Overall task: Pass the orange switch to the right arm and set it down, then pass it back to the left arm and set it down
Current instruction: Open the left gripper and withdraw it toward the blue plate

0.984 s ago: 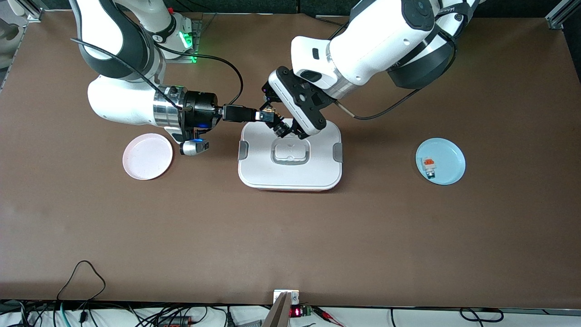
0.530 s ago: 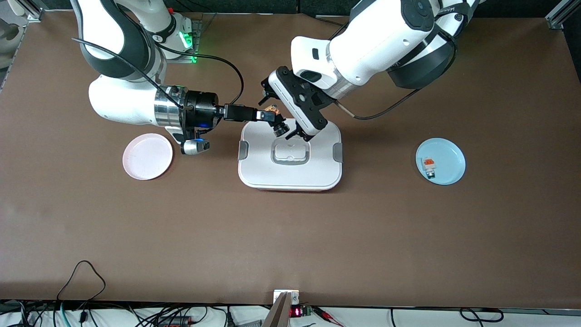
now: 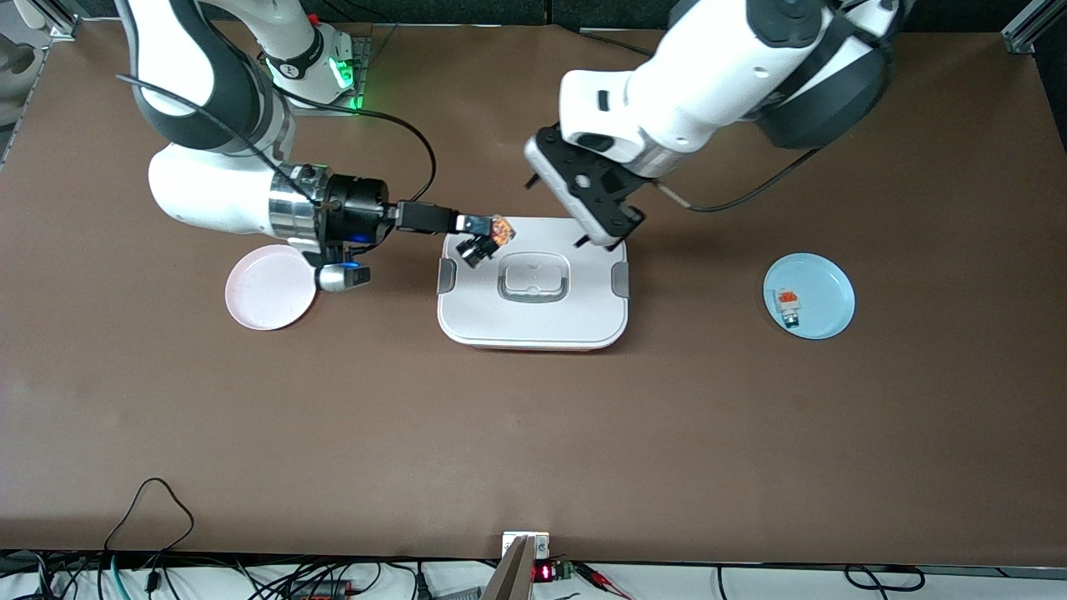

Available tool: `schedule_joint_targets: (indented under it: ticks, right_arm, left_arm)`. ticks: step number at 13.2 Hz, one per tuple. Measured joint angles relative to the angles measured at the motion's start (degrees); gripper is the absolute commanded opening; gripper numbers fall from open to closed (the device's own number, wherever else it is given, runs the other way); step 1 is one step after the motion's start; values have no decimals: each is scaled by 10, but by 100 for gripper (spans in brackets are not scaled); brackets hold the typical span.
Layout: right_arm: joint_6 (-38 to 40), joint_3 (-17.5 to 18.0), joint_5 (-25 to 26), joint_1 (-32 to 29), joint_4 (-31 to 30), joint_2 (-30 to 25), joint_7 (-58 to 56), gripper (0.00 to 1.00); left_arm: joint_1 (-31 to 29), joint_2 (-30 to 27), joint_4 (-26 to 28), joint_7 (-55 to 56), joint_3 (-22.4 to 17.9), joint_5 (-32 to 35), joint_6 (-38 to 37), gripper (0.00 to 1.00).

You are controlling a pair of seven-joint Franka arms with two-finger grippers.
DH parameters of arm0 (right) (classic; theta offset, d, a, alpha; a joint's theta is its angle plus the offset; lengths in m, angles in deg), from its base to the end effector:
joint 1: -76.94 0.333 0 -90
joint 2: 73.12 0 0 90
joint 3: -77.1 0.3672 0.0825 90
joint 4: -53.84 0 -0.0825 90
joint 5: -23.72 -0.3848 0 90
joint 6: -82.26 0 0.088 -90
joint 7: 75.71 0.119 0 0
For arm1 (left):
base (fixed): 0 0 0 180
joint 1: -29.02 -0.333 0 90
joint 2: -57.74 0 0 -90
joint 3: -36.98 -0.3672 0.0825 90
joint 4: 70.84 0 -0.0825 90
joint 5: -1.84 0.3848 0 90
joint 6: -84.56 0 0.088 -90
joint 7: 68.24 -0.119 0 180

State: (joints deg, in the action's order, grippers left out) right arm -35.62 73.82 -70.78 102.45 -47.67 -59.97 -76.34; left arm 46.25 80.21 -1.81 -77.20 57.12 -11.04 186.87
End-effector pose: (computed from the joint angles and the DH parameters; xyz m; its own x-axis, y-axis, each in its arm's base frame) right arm 0.5958 0.3164 0.5345 0.9126 -0.1357 -0.3858 -0.3998 -0.0976 -0.9114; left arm 0.5818 -0.4002 0.6310 0.7393 -0.6263 0.2475 -0.6727 -0.6697 0.3145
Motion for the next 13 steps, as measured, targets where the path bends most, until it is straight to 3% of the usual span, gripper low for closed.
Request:
schedule_joint_targets:
  ticks: [6,13]
  right_arm:
    - [0,-3,19,0,0,0,-5,34]
    - [0,-6,121,-16,0,-9,-6,32]
  left_arm:
    - [-101,-7,4,0,-5,59,-133,100]
    - [-242,31,24,3,-14,104,-139,100]
